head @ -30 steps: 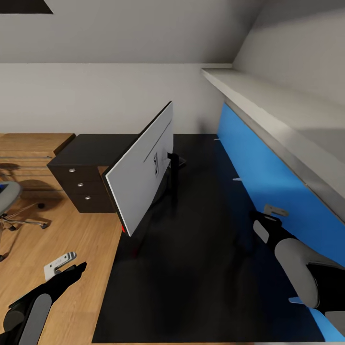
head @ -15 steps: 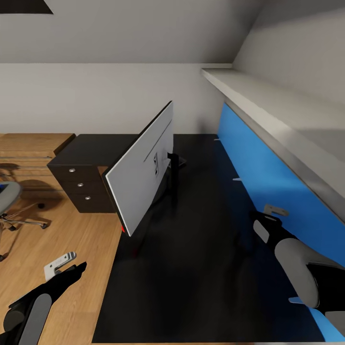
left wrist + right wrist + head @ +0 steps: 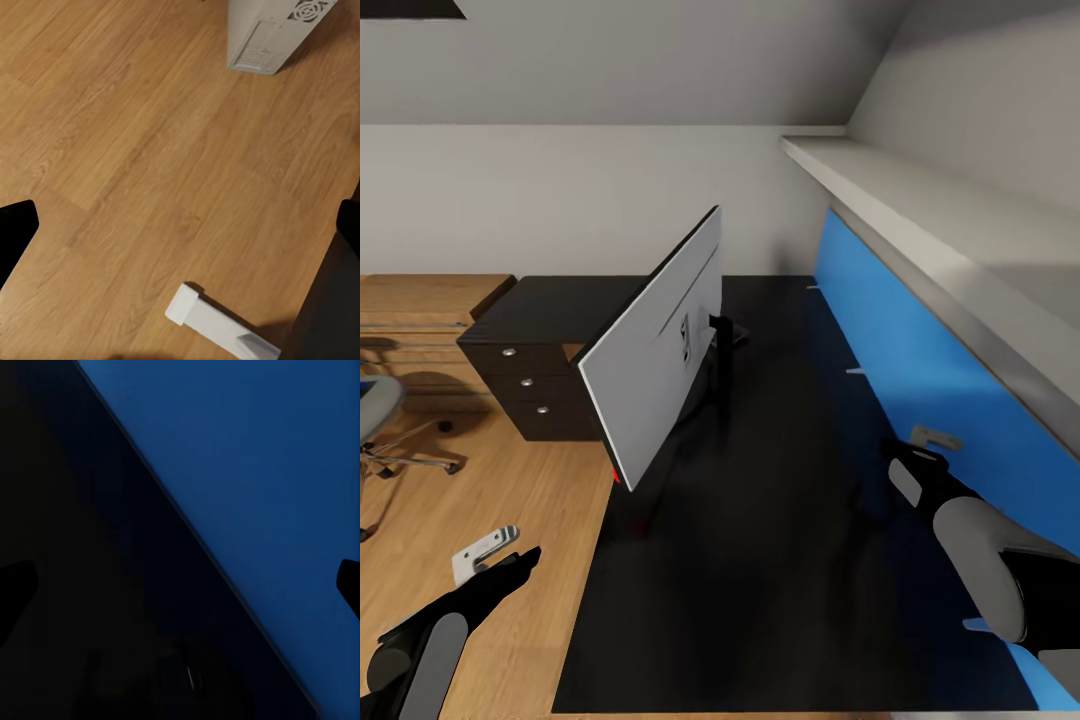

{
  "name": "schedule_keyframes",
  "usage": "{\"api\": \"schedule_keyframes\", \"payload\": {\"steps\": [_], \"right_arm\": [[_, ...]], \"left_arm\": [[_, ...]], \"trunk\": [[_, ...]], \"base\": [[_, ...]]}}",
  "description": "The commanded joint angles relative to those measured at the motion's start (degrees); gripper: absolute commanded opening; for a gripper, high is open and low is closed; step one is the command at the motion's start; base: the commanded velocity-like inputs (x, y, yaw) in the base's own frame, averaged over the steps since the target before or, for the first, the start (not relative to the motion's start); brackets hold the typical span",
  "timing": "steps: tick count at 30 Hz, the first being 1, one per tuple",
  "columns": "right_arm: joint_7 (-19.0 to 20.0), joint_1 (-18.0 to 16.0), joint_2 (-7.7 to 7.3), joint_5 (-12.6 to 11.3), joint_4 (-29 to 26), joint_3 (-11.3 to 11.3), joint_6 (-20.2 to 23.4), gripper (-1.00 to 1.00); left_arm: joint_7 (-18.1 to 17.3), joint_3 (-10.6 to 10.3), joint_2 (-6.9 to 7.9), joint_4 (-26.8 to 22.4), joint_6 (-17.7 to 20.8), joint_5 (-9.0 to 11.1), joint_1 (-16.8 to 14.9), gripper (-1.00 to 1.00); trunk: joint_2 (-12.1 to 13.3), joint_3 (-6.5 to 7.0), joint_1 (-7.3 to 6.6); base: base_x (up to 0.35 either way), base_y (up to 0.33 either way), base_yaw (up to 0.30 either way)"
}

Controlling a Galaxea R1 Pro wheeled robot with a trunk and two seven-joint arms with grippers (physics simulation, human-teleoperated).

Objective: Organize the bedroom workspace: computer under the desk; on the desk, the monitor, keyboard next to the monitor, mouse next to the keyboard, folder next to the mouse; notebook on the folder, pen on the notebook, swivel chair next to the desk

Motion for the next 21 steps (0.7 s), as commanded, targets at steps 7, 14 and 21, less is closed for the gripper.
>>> {"api": "schedule_keyframes", "payload": {"steps": [7,14,21], "right_arm": [[-0.11,-0.02,0.02,-0.10,0.13,-0.22,0.32,1.00],[-0.11,-0.02,-0.04,-0.05,0.22,-0.24,0.40,1.00],[0.14,-0.02,-0.13,0.10,0.42,-0.24,0.33,1.00]], "left_arm": [[0.48,-0.01,0.05,-0.07,0.27,0.65,-0.03,1.00],[0.48,-0.01,0.07,-0.07,0.28,0.63,-0.04,1.00],[0.48,0.01,0.00,-0.11,0.40,0.62,-0.03,1.00]], "trunk": [[-0.06,-0.39,0.01],[-0.06,-0.41,0.01],[-0.06,-0.41,0.01]], "base": [[0.000,0.000,0.000],[0.000,0.000,0.000],[0.000,0.000,0.000]]}}
